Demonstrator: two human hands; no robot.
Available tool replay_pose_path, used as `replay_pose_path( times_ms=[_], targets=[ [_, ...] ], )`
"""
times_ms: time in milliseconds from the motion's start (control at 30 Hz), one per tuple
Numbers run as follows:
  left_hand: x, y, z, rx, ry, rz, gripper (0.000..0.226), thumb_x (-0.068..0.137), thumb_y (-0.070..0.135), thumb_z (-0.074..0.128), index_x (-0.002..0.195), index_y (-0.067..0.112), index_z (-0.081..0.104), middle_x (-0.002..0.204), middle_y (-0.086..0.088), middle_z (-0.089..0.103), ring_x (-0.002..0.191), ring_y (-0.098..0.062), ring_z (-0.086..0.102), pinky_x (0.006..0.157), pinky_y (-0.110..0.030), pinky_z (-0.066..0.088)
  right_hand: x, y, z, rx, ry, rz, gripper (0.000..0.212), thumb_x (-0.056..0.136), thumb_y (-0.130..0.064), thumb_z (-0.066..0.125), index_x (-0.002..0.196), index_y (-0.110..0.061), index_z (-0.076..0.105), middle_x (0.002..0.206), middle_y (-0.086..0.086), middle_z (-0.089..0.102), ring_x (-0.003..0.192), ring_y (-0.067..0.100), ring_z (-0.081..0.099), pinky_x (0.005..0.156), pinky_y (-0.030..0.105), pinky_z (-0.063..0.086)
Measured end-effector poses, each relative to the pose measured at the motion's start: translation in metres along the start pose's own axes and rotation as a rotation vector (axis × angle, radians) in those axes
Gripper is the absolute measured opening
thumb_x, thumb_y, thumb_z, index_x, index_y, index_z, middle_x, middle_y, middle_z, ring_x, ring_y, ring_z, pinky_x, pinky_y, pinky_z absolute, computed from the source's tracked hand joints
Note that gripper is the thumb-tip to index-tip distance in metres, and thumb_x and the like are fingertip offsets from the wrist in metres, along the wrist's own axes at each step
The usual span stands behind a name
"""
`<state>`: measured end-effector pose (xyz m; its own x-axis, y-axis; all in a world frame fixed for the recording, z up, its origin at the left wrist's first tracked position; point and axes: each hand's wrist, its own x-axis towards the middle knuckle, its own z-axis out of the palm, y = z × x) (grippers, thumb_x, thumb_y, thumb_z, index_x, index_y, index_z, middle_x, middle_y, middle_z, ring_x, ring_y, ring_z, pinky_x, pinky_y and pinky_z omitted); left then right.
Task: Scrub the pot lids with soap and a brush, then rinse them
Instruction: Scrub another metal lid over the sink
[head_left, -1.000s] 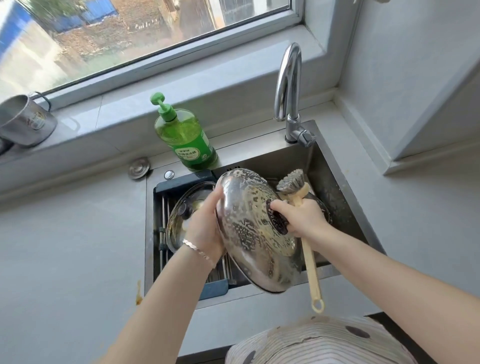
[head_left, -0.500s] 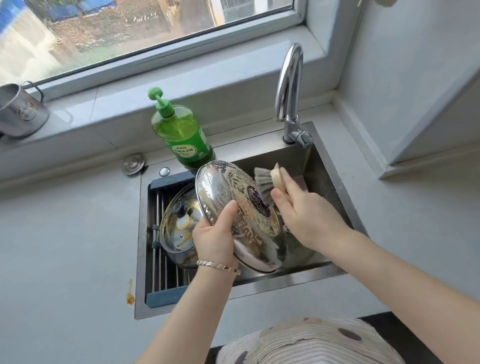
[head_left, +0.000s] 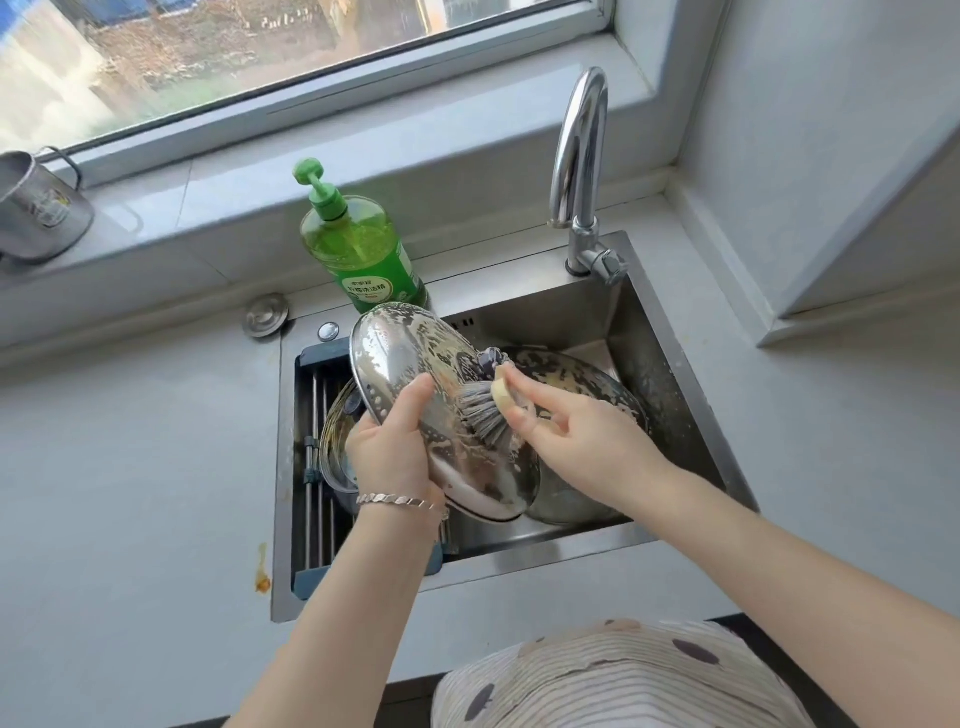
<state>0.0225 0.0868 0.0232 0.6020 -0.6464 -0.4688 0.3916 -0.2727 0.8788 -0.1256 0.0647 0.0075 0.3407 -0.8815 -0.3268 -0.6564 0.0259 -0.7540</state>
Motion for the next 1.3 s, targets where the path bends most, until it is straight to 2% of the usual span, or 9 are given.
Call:
replay_pose_path(
  times_ms=[133,233,400,500,600,733,1000,1133,1300],
  targets=[
    [-0.001,-0.001,-0.004,0.037,0.022,-0.019,0.021,0.076,0.013,0.073,0.093,0.008,0.063,0.084,-0.008,0.071,0.077,-0.025,0.069,0.072,-0.039,0.056,-0.003,0.003,0.003,-0.088,-0.064,-0.003,0.045,0.092,-0.062,0.029,0.136,-0.057,0.028,0.087,-0.016,0.064,0.087,0.006,0.058,0.073,0.029,0.049],
    [0.000,-0.003,-0.005,0.015,0.008,-0.073,0.014,0.078,0.013,0.072,0.091,0.010,0.066,0.079,-0.007,0.073,0.076,-0.026,0.070,0.071,-0.039,0.057,-0.006,-0.006,0.006,0.042,-0.056,-0.089,0.044,0.091,-0.056,0.041,0.134,-0.056,0.032,0.124,-0.012,0.060,0.106,0.008,0.061,0.097,0.034,0.045],
    [-0.005,-0.003,-0.003,0.040,0.017,-0.158,0.015,0.079,0.025,0.072,0.087,0.013,0.065,0.080,-0.007,0.072,0.076,-0.026,0.069,0.074,-0.040,0.057,0.005,0.000,0.001,0.222,-0.017,-0.087,0.038,0.086,-0.055,0.052,0.124,-0.049,0.051,0.131,-0.019,0.051,0.057,0.002,0.066,0.086,0.024,0.047],
    [0.006,-0.001,-0.006,0.000,0.065,-0.190,0.045,0.070,0.048,0.073,0.096,0.012,0.065,0.093,-0.007,0.072,0.085,-0.025,0.069,0.083,-0.048,0.054,-0.009,0.010,0.010,0.282,-0.028,-0.149,0.039,0.082,-0.053,0.058,0.119,-0.042,0.060,0.125,-0.019,0.058,0.092,-0.015,0.058,0.088,0.025,0.051],
    [0.007,-0.004,-0.002,0.021,0.129,-0.164,0.060,0.066,0.069,0.060,0.094,0.015,0.063,0.099,-0.006,0.070,0.092,-0.026,0.067,0.088,-0.047,0.052,-0.018,0.019,0.017,0.243,0.013,-0.181,0.038,0.082,-0.046,0.061,0.118,-0.035,0.062,0.126,-0.016,0.059,0.118,-0.007,0.050,0.100,0.033,0.046],
    [-0.001,-0.007,0.010,0.031,0.106,-0.185,0.050,0.080,0.067,0.047,0.090,0.020,0.064,0.098,-0.006,0.069,0.093,-0.026,0.066,0.089,-0.044,0.052,-0.009,-0.005,0.012,0.138,0.169,-0.254,0.034,0.084,-0.048,0.060,0.116,-0.037,0.064,0.124,-0.021,0.059,0.115,-0.003,0.053,0.094,0.032,0.049],
    [0.000,0.003,0.012,-0.209,0.166,-0.333,0.053,0.088,0.052,0.053,0.122,0.011,0.055,0.109,-0.009,0.066,0.097,-0.027,0.065,0.084,-0.045,0.053,-0.038,0.016,0.010,-0.231,0.291,-0.558,0.035,0.086,-0.048,0.047,0.110,-0.034,0.069,0.119,-0.010,0.065,0.075,0.006,0.069,0.050,0.021,0.054],
    [-0.005,0.009,0.021,-0.239,0.176,-0.315,0.055,0.090,0.046,0.054,0.134,0.014,0.050,0.063,0.007,0.067,0.066,-0.015,0.065,0.065,-0.034,0.053,-0.024,-0.004,0.010,-0.257,0.330,-0.603,0.034,0.085,-0.045,0.049,0.106,-0.031,0.071,0.116,-0.006,0.067,0.066,0.009,0.068,0.046,0.019,0.050],
    [0.007,0.018,0.011,-0.274,0.163,-0.309,0.039,0.086,0.051,0.056,0.099,0.015,0.057,0.111,-0.008,0.065,0.101,-0.028,0.063,0.093,-0.051,0.048,-0.033,0.022,0.000,-0.267,0.280,-0.608,0.033,0.085,-0.046,0.049,0.104,-0.032,0.072,0.115,-0.006,0.067,0.067,0.010,0.069,0.045,0.020,0.051]
  ],
)
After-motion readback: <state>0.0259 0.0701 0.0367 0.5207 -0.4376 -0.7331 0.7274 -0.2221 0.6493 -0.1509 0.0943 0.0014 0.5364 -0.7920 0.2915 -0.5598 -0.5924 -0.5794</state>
